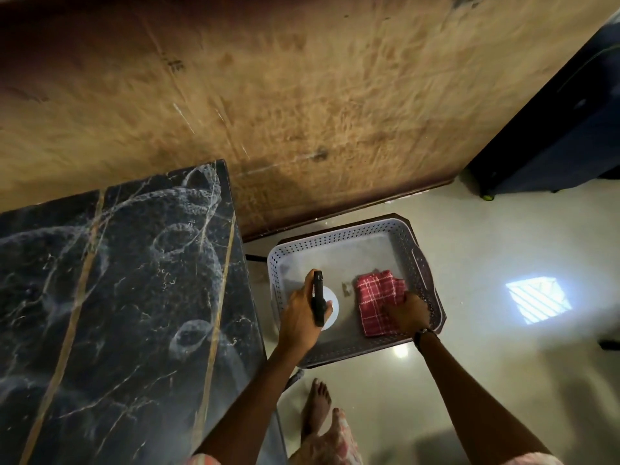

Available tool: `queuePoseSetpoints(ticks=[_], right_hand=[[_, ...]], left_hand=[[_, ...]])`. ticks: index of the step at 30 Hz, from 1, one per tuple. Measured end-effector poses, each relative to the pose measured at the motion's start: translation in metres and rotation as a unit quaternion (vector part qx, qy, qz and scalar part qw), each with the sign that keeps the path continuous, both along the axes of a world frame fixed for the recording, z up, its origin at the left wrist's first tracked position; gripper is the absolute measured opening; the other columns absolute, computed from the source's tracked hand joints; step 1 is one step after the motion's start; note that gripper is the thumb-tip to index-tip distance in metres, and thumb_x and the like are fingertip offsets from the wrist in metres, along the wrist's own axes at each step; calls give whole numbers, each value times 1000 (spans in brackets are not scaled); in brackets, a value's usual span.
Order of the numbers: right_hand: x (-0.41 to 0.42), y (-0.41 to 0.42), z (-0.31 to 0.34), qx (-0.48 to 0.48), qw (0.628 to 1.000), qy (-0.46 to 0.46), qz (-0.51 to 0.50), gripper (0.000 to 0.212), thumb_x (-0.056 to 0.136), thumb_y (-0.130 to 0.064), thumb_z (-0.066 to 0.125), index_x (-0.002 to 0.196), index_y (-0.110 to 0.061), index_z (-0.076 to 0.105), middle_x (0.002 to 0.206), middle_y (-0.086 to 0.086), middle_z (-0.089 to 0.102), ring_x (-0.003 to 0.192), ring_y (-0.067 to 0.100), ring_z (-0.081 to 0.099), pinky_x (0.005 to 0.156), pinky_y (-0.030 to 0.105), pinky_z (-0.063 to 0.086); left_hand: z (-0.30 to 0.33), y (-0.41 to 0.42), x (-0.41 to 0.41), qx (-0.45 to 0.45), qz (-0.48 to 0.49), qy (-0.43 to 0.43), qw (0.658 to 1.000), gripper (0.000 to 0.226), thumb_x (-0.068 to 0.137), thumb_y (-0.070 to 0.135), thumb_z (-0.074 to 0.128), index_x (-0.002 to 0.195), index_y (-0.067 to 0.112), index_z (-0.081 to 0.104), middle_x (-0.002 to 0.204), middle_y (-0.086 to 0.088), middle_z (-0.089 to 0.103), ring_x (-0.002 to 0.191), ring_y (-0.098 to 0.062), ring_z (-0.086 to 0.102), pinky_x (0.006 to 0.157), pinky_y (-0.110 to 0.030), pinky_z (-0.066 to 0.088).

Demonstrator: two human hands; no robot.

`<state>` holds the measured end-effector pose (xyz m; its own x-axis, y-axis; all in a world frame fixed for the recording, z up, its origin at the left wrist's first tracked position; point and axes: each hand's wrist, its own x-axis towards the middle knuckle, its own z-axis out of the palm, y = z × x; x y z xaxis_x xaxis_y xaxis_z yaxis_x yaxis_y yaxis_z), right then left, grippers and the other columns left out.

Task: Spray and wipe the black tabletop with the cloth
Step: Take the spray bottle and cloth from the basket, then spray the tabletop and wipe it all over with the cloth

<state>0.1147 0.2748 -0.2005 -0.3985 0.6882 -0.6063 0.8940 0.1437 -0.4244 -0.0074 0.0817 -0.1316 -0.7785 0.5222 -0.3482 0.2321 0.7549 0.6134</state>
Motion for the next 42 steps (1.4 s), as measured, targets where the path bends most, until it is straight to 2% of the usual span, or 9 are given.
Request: queuePoseSetpoints(ticks=[8,15,20,24,26,30,34,37,42], right_hand=[[6,-43,80,-144,954,254,-69,26,84,-6,69,101,-25,59,100,4,69,94,22,67,86,43,55],[12,-121,175,-256,892,358,-107,77,56,-53,81,123,-29,52,115,4,69,102,22,68,84,43,56],[-4,-220,208,-334,855,364,-156,40,81,-25,67,120,-24,56,110,7,72,100,29,68,88,48,52],[-23,-315,217,-387,843,337,-162,38,89,-12,58,127,-14,53,110,13,71,100,32,67,82,45,54],[-31,-359,222,-406,842,327,-139,41,87,-11,59,127,-13,53,110,12,71,101,31,67,82,44,54],[-44,-446,236,-448,827,319,-116,40,83,-8,60,123,-13,56,109,11,71,99,28,68,77,40,55],[-55,-525,241,-480,822,297,-81,36,86,-10,59,122,-15,57,111,10,71,101,28,68,80,41,53],[-66,-573,242,-505,810,288,-77,31,87,-13,58,118,-15,59,107,10,72,97,27,69,80,41,52],[-82,-630,243,-554,777,279,-105,44,92,-28,58,132,-12,52,123,14,65,114,30,62,102,52,43]], left_hand=[[66,-20,15,72,-40,58,995,68,84,30,66,141,23,31,101,-10,70,91,-24,68,75,-30,55],[151,-120,36,302,72,48,949,43,74,30,59,117,29,60,109,32,64,104,7,61,89,-11,48],[179,-215,38,325,143,20,935,42,71,14,59,108,31,67,93,24,70,87,5,65,76,-14,51],[190,-313,46,346,199,-25,917,35,64,20,60,96,31,70,80,-5,72,60,-19,63,64,-36,53],[196,-355,50,339,216,-32,915,26,69,20,63,89,36,69,67,-1,67,49,-9,55,56,-27,49],[197,-446,50,315,256,-38,913,22,75,10,61,82,29,70,73,2,69,49,4,54,53,-13,43],[195,-529,52,272,286,-61,917,21,83,3,63,77,22,69,63,-3,68,42,0,52,49,-16,42],[195,-570,54,257,310,-82,912,10,82,24,67,76,16,68,58,-16,58,43,-12,44,49,-29,37],[195,-614,60,231,340,-67,909,28,85,24,68,70,2,61,52,-7,39,52,-17,36,52,-25,30]])
